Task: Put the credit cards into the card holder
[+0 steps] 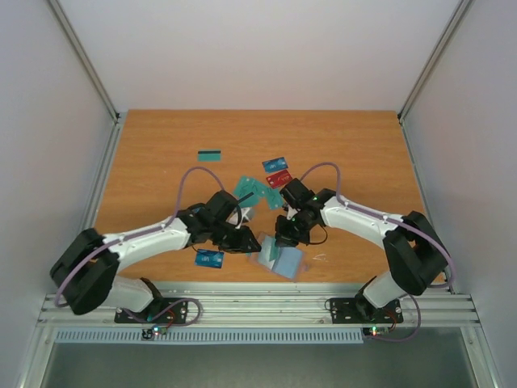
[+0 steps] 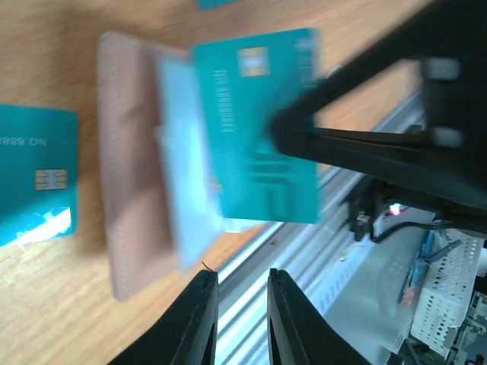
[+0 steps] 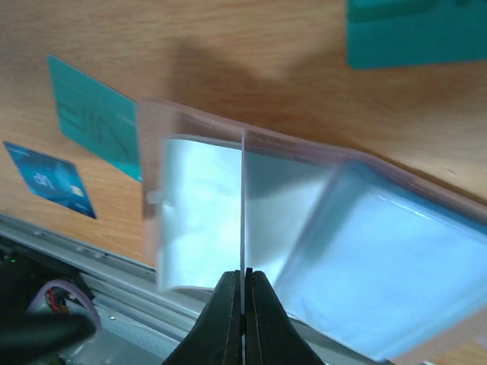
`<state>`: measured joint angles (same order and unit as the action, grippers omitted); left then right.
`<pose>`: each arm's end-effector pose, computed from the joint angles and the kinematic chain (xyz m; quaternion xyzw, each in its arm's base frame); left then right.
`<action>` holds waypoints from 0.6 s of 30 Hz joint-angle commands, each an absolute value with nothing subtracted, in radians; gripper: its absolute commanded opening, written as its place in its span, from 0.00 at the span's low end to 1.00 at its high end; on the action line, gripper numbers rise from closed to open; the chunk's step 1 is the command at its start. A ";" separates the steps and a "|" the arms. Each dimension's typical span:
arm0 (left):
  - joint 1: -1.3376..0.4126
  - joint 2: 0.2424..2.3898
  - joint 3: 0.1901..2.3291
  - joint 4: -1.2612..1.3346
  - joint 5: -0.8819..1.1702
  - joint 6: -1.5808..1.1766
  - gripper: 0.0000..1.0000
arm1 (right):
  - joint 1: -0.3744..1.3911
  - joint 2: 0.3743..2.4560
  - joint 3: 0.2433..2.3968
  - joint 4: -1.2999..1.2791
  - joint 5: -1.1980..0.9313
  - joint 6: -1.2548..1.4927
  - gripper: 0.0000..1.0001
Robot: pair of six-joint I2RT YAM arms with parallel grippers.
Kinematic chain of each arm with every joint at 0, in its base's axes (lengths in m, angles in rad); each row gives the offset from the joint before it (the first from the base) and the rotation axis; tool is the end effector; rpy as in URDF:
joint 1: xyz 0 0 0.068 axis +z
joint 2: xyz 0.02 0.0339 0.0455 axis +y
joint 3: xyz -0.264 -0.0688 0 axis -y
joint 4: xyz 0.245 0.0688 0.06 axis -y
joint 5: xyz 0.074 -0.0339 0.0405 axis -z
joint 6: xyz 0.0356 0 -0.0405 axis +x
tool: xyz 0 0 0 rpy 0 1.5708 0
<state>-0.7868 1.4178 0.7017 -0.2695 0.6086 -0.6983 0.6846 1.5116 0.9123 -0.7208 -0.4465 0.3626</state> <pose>0.1699 -0.1992 0.1728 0.1267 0.9088 -0.3974 0.0088 0.1970 0.1807 0.1856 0.1824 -0.9506 -0.2512 0.0042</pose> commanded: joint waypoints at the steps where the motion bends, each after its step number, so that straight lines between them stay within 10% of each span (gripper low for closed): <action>1: -0.786 1.295 0.751 -0.394 0.578 -0.674 0.20 | 0.691 1.563 0.965 -0.622 -0.517 0.380 0.01; 18: -0.784 1.564 0.702 0.068 0.841 -0.830 0.28 | 0.638 1.617 0.932 -0.523 -0.592 0.289 0.01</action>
